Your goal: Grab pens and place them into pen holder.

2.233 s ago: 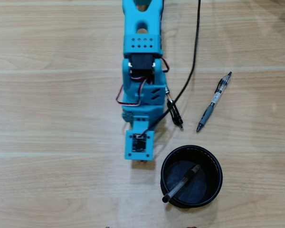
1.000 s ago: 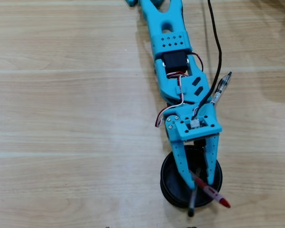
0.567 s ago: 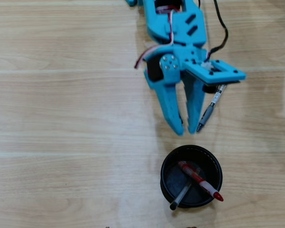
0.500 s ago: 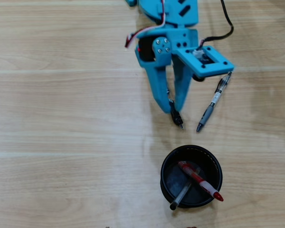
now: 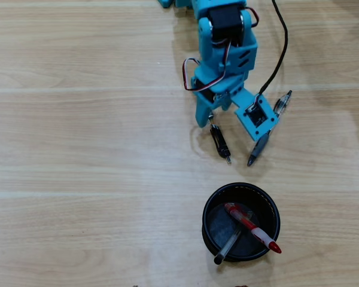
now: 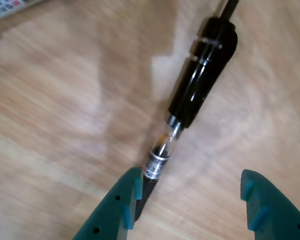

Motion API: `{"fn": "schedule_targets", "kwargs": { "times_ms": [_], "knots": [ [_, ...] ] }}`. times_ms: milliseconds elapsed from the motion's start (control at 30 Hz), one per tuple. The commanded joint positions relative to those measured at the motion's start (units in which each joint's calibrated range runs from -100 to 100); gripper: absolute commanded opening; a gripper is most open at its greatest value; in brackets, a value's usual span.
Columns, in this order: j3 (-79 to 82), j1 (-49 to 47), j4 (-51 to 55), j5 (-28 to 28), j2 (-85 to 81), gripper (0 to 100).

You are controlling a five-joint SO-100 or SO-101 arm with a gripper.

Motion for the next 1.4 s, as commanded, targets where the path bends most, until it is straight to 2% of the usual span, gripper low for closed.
{"fn": "schedule_targets", "kwargs": {
  "times_ms": [0,267,367,467,567,800,867,933,1133,1200,1267,1367],
  "knots": [
    [-0.22,2.27,-1.31,0.24,3.06,22],
    [-2.67,3.80,-1.05,0.24,10.17,22],
    [-3.21,4.04,-1.13,0.24,11.35,16],
    [-3.21,5.33,-1.13,0.18,11.18,1],
    [-5.20,6.54,-0.45,0.08,9.83,2],
    [-8.01,6.94,2.22,-7.97,-2.35,2],
    [-10.00,6.30,-3.37,-9.49,-5.90,2],
    [-12.36,4.60,-14.28,-10.06,-8.43,2],
    [-14.71,2.91,-58.89,-11.16,-4.71,2],
    [-16.25,3.07,-71.01,-15.55,0.11,2],
    [-18.69,3.07,-75.91,-19.31,5.77,2],
    [-24.13,3.31,-75.99,-19.73,12.95,2]
  ]
}}
